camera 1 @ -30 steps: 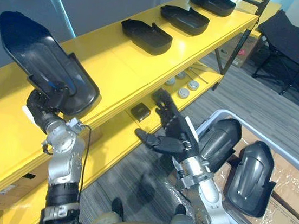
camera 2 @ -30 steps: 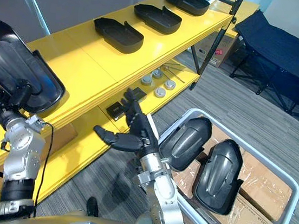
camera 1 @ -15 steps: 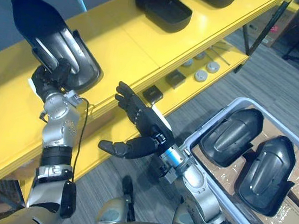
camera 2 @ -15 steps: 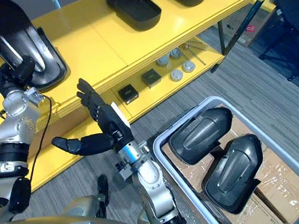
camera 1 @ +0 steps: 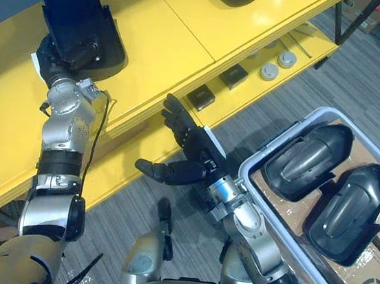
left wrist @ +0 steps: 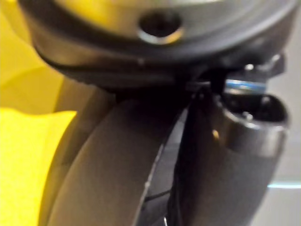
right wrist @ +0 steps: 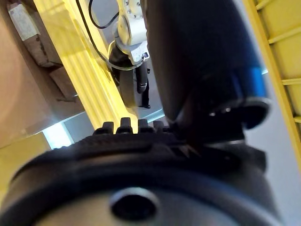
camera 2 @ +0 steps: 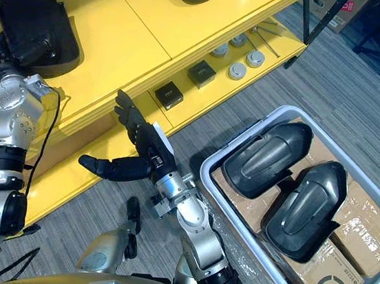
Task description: Walk over and take three plastic housings, then place them on the shelf
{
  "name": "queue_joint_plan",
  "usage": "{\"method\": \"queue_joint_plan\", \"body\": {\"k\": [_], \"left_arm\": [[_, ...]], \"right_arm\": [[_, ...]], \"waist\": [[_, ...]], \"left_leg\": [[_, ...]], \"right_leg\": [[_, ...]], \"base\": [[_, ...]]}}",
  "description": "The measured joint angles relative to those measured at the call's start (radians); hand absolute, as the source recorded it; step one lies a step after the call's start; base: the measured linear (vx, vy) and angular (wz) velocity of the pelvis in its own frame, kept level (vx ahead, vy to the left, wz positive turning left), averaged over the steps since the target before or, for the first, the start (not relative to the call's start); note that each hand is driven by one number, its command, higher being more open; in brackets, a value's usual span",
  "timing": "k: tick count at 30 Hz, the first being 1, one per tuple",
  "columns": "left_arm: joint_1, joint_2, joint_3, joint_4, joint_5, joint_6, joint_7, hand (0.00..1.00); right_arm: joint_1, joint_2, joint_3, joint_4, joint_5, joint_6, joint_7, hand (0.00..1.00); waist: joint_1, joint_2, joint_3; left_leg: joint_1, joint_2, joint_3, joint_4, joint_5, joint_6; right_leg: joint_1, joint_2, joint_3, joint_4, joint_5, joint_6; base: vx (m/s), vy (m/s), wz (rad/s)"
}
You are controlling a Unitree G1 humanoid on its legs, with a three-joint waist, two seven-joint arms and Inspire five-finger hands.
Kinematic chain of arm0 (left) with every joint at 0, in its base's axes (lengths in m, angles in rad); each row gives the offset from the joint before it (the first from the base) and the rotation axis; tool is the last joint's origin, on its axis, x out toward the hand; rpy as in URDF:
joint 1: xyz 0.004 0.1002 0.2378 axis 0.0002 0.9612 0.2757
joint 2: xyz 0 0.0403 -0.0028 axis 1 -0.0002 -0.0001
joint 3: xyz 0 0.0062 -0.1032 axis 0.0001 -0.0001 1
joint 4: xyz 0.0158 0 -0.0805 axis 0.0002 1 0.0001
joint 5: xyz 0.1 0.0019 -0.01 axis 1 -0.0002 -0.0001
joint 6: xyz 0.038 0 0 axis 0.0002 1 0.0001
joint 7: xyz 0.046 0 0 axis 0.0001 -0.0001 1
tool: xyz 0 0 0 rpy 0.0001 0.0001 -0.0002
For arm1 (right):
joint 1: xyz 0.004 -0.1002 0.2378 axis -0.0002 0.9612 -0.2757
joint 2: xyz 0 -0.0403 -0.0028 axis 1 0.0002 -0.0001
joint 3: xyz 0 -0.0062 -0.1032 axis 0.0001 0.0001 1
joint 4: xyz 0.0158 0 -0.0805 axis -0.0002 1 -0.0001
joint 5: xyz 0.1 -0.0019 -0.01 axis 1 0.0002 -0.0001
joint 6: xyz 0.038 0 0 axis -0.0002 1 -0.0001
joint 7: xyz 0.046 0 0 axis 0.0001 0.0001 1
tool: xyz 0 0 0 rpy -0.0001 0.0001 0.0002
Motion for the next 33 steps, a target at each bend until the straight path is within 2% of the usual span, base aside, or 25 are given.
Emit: {"method": "queue_joint_plan", "body": {"k": [7, 18, 24, 25, 29, 33], "left_arm": [[-0.002, 0.029, -0.013, 0.047, -0.047, -0.006, -0.049, 1.0], [0.108, 0.044, -0.019, 0.012, -0.063, -0.004, -0.168, 1.0], [0.201, 0.019, -0.019, -0.006, -0.134, -0.007, -0.192, 1.0], [0.229, 0.005, -0.019, -0.017, -0.143, -0.009, -0.196, 1.0], [0.263, -0.047, -0.019, -0.045, -0.133, -0.009, -0.193, 1.0], [0.295, -0.064, -0.02, -0.046, -0.124, -0.009, -0.196, 1.0]], "right_arm": [[0.003, -0.002, 0.0, 0.0, 0.0, 0.0, 0.0, 1.0], [0.029, -0.002, 0.006, -0.001, -0.001, -0.001, -0.027, 1.0], [0.055, -0.004, 0.025, 0.0, -0.004, -0.003, -0.027, 1.0], [0.066, -0.004, 0.032, 0.0, -0.008, -0.01, -0.027, 1.0], [0.065, -0.011, 0.048, 0.001, -0.011, -0.023, -0.025, 1.0], [0.064, -0.012, 0.058, 0.014, -0.033, -0.026, -0.027, 1.0]], "waist": [[0.002, -0.001, 0.002], [0.001, -0.007, -0.011], [0.001, -0.019, -0.081], [0.001, -0.022, -0.107], [0.002, -0.031, -0.144], [0.001, -0.039, -0.174]], "left_leg": [[0.011, 0.001, 0.003, -0.002, 0.002, 0.0], [0.072, -0.002, 0.009, -0.029, 0.002, -0.002], [0.104, -0.005, 0.015, -0.03, -0.006, -0.006], [0.105, -0.004, 0.014, -0.031, -0.009, -0.007], [0.113, -0.002, 0.007, -0.031, -0.01, -0.009], [0.122, -0.001, 0.006, -0.032, -0.011, -0.009]], "right_leg": [[0.007, 0.0, 0.004, 0.006, 0.0, 0.0], [0.061, 0.0, 0.003, -0.015, -0.001, 0.006], [0.111, 0.003, -0.001, -0.064, 0.012, 0.024], [0.115, 0.005, -0.005, -0.076, 0.013, 0.025], [0.141, 0.01, -0.021, -0.093, 0.016, 0.024], [0.16, 0.014, -0.026, -0.112, 0.023, 0.025]], "base": [[0.0, 0.0, -0.01], [0.0, 0.0, -0.01], [0.02, -0.002, -0.01], [0.02, -0.01, 0.04], [0.01, -0.012, 0.08], [0.0, -0.002, 0.01]]}}
